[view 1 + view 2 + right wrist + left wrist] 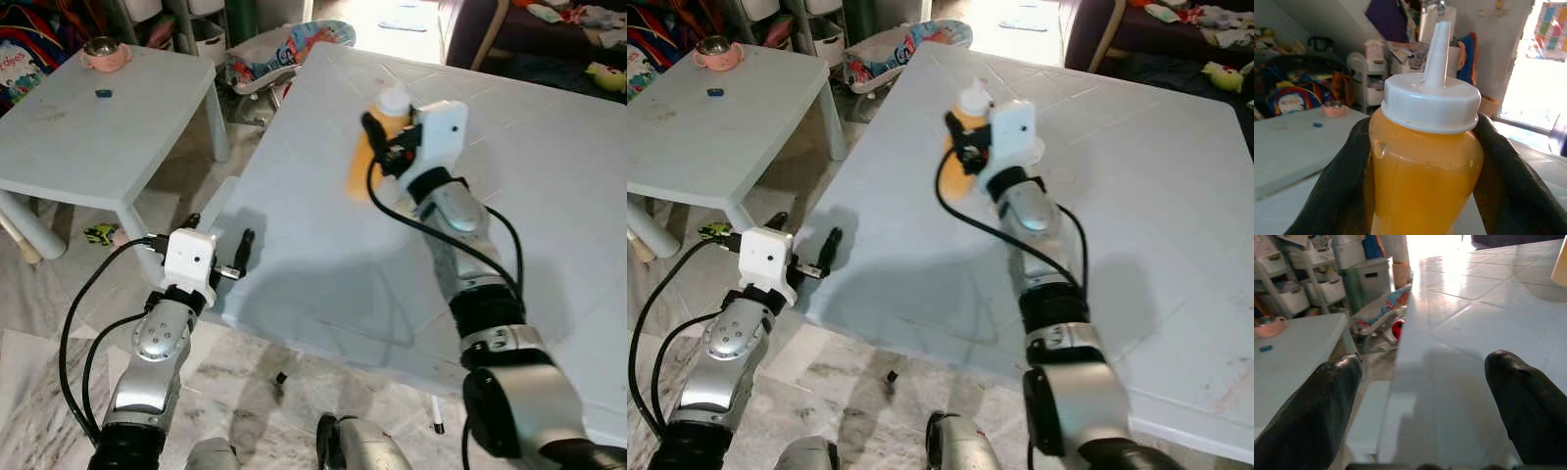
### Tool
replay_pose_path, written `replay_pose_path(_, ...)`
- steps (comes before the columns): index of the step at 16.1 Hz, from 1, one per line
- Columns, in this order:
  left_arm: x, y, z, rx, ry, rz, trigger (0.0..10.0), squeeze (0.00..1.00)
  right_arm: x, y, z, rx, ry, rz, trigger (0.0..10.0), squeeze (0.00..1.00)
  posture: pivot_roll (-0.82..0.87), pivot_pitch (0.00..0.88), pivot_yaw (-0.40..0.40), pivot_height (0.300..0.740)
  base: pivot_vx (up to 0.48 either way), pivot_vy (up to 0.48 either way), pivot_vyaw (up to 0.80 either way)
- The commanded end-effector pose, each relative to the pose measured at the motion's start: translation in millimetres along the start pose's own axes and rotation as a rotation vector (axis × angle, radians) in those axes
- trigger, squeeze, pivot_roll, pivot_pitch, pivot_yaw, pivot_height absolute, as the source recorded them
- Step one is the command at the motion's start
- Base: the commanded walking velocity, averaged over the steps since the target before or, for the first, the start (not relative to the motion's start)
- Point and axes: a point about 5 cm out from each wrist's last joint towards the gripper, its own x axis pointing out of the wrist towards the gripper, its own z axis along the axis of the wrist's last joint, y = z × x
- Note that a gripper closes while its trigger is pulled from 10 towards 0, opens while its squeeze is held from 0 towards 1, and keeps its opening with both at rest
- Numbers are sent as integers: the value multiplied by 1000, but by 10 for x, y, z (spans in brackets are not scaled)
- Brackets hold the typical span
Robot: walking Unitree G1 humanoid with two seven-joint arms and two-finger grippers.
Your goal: Restocking fridge
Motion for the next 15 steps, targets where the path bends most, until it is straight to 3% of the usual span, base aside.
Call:
replay_pose_path(1,-8,70,-31,16,15,27,10000,0,-46,115,-12,36,-5,23,10000,0,43,93,-37,740,0,0,0)
replay_pose_path(2,-15,81,-42,20,18,29,10000,0,-84,173,-38,52,-9,36,4314,0,44,92,-37,740,0,0,0)
replay_pose_path(3,-14,77,-40,22,17,27,10000,0,-125,233,-84,68,0,48,2784,0,43,90,-34,740,0,0,0)
replay_pose_path(4,-13,63,-34,25,14,29,10000,0,-159,259,-124,63,23,37,10000,0,45,79,-38,740,0,0,0)
replay_pose_path(7,-7,56,-34,29,12,46,10000,0,-271,274,-154,125,39,18,10000,0,42,56,-42,740,0,0,0)
replay_pose_path(12,-12,79,-36,20,11,70,10000,0,-555,178,-242,125,99,-81,10000,0,34,54,-39,740,0,0,0)
replay_pose_path(14,-5,79,-39,19,13,72,10000,0,-648,162,-226,-31,91,-90,10000,0,26,54,-38,740,-122,0,0)
replay_pose_path(15,3,81,-36,18,12,74,10000,0,-663,197,-194,-40,83,-60,10000,0,24,54,-37,740,-247,0,0)
